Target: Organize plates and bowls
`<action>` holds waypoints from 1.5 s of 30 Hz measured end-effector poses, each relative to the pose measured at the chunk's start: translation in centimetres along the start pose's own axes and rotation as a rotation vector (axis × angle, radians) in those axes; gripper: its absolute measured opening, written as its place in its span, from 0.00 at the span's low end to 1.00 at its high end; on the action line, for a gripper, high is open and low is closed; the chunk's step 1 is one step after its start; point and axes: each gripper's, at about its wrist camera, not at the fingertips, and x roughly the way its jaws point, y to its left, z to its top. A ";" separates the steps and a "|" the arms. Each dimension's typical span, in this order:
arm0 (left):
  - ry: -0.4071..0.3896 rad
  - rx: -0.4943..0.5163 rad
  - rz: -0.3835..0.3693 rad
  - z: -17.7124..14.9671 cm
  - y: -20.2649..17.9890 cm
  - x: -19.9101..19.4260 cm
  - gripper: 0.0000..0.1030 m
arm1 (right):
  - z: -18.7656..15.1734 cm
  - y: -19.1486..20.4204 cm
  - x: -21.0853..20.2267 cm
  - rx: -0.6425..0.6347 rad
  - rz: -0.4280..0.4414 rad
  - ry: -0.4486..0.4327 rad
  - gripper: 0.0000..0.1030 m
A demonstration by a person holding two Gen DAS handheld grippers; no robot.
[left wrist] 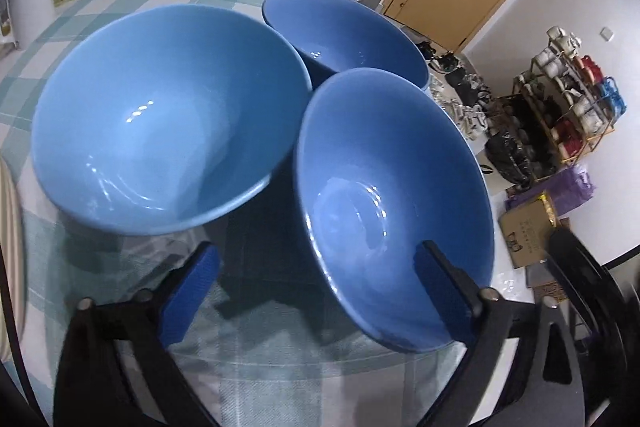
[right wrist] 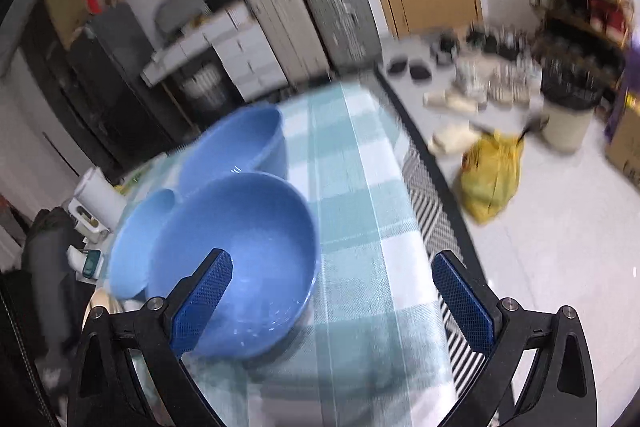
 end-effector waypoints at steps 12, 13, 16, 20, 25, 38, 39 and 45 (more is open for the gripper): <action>0.078 0.008 -0.028 -1.1 0.9 2.0 0.45 | 0.6 -0.5 7.7 0.044 -0.030 0.201 0.64; 0.084 0.005 -0.032 -1.1 1.1 2.1 0.43 | 0.6 -0.3 7.7 0.028 -0.039 0.193 0.63; 0.088 0.006 -0.060 -1.4 1.1 1.7 0.40 | 0.5 0.0 7.3 0.024 -0.006 0.180 0.49; 0.075 0.025 -0.090 -1.5 0.6 0.9 0.39 | 0.3 0.2 7.0 0.033 0.002 0.180 0.37; 0.049 0.039 -0.131 -1.4 0.9 -0.2 0.39 | -0.2 0.3 6.2 0.048 0.032 0.174 0.17; 0.089 0.053 -0.114 -2.7 0.9 -1.0 0.39 | -2.9 2.1 2.6 -0.031 0.023 0.161 0.11; 0.088 0.054 -0.114 -2.9 1.0 -1.2 0.39 | -3.2 2.1 2.4 -0.027 0.028 0.163 0.10; 0.071 0.067 -0.093 -4.0 2.3 -3.2 0.39 | -5.7 3.5 1.0 -0.021 0.054 0.183 0.10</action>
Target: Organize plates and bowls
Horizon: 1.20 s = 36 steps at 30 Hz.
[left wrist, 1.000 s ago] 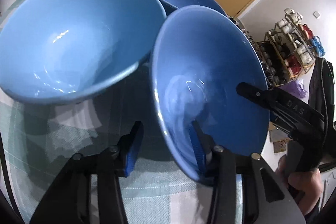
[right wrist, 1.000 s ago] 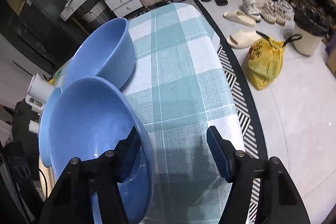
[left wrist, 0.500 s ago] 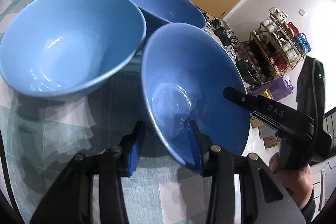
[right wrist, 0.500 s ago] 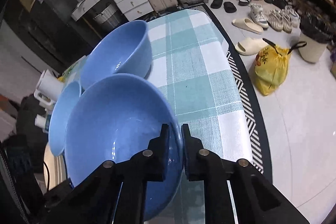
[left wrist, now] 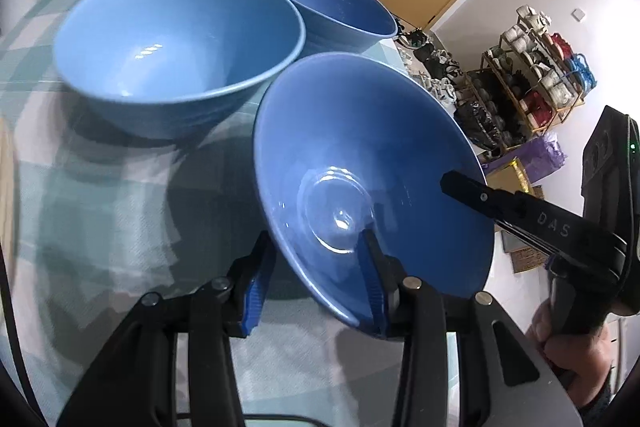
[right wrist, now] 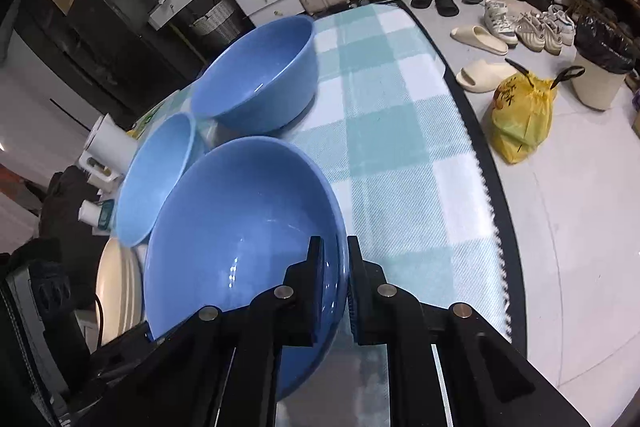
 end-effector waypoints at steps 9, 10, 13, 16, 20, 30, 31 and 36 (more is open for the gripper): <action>-0.027 0.022 0.062 -2.9 2.4 -2.9 0.40 | -5.1 2.9 0.3 -0.007 0.070 0.043 0.10; -0.027 0.026 0.067 -3.2 2.6 -3.2 0.40 | -5.7 3.4 0.2 -0.010 0.075 0.045 0.10; -0.035 0.033 0.082 -4.4 3.3 -4.1 0.40 | -7.1 4.4 -0.1 -0.009 0.088 0.056 0.10; -0.040 0.024 0.083 -5.3 4.1 -5.1 0.40 | -8.2 4.9 -0.4 0.001 0.108 0.070 0.10; -0.053 0.036 0.092 -6.4 5.1 -6.3 0.40 | -9.9 5.7 -0.6 0.008 0.136 0.085 0.10; -0.061 0.056 0.110 -7.9 7.3 -7.8 0.40 | -11.3 7.9 -0.7 -0.011 0.137 0.071 0.11; -0.059 0.062 0.116 -7.9 7.4 -7.7 0.40 | -11.2 8.2 -0.7 -0.020 0.126 0.065 0.11; -0.041 0.052 0.115 -7.9 7.9 -7.3 0.41 | -11.1 9.2 -0.9 -0.046 0.082 0.051 0.11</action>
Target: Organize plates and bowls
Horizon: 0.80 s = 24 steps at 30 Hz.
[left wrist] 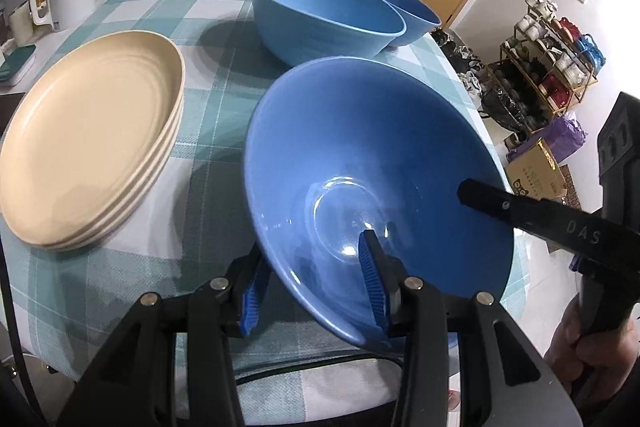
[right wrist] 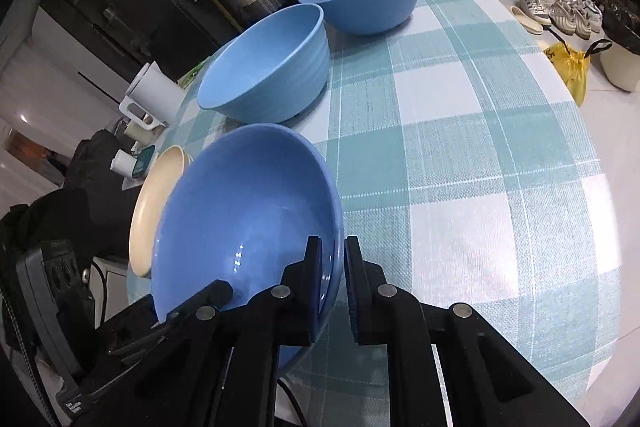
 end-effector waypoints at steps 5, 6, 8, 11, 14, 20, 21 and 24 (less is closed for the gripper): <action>-0.022 0.014 0.012 -0.1 0.1 -0.4 0.43 | -0.2 0.5 -0.6 -0.032 -0.047 -0.032 0.11; -0.030 0.018 0.025 -0.1 0.1 -0.5 0.43 | -0.2 0.6 -0.8 -0.036 -0.051 -0.041 0.11; -0.044 0.021 0.037 -0.2 0.2 -0.6 0.43 | -0.3 0.7 -1.3 -0.041 -0.050 -0.060 0.11; -0.059 0.018 0.055 -0.1 0.4 -0.9 0.47 | -0.4 1.0 -2.4 -0.046 -0.053 -0.103 0.11; -0.077 0.005 0.078 0.1 1.1 -1.2 0.56 | -0.2 1.3 -3.2 -0.052 -0.059 -0.130 0.11; -0.079 -0.003 0.089 0.2 1.9 -1.4 0.61 | -0.1 1.7 -4.1 -0.059 -0.060 -0.168 0.11; -0.079 0.000 0.090 0.2 1.9 -1.4 0.61 | -0.2 1.8 -4.3 -0.062 -0.061 -0.179 0.11; -0.085 -0.002 0.089 0.0 2.0 -1.8 0.63 | -0.3 2.1 -5.0 -0.065 -0.069 -0.204 0.12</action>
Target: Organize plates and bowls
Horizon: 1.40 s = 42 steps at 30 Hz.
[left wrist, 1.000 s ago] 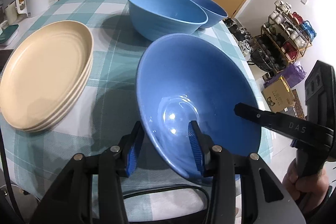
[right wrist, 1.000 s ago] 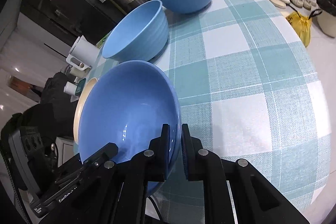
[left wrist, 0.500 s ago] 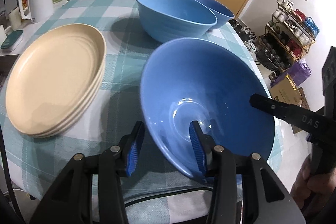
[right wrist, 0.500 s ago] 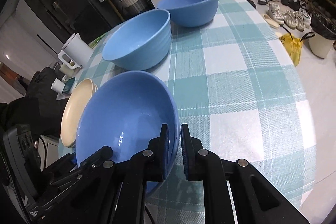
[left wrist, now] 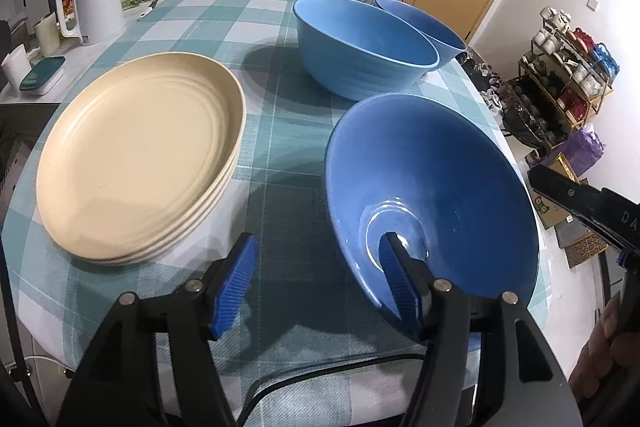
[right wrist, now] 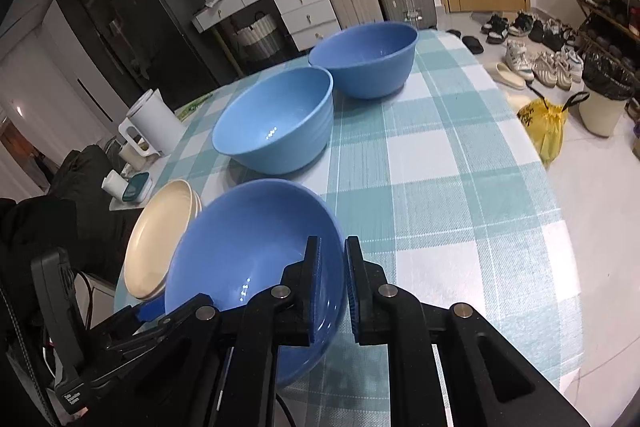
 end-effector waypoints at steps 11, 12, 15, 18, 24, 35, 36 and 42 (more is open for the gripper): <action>-0.060 0.042 0.009 0.4 -0.7 -2.1 0.71 | -2.0 2.4 -3.9 -0.035 0.030 -0.126 0.34; -0.072 0.049 0.008 0.4 -0.8 -2.4 0.71 | -2.3 2.4 -4.0 -0.030 0.034 -0.134 0.35; -0.104 0.065 0.015 0.6 -1.0 -3.4 0.73 | -3.4 2.2 -4.8 0.016 0.064 -0.153 0.35; -0.128 0.073 0.012 0.8 -1.0 -4.2 0.77 | -4.4 2.1 -5.8 0.044 0.066 -0.188 0.49; -0.141 0.082 0.001 0.8 -1.1 -5.1 0.86 | -6.8 3.3 -7.6 0.013 0.022 -0.284 0.77; -0.226 0.140 -0.013 0.6 -1.5 -8.3 1.00 | -8.0 3.5 -10.0 0.102 0.156 -0.346 0.95; -0.233 0.145 -0.011 0.6 -1.5 -8.6 1.00 | -8.1 3.9 -10.4 0.091 0.166 -0.362 0.97; -0.265 0.170 0.018 0.1 -1.7 -9.7 1.00 | -8.2 6.7 -12.0 -0.017 0.102 -0.406 0.99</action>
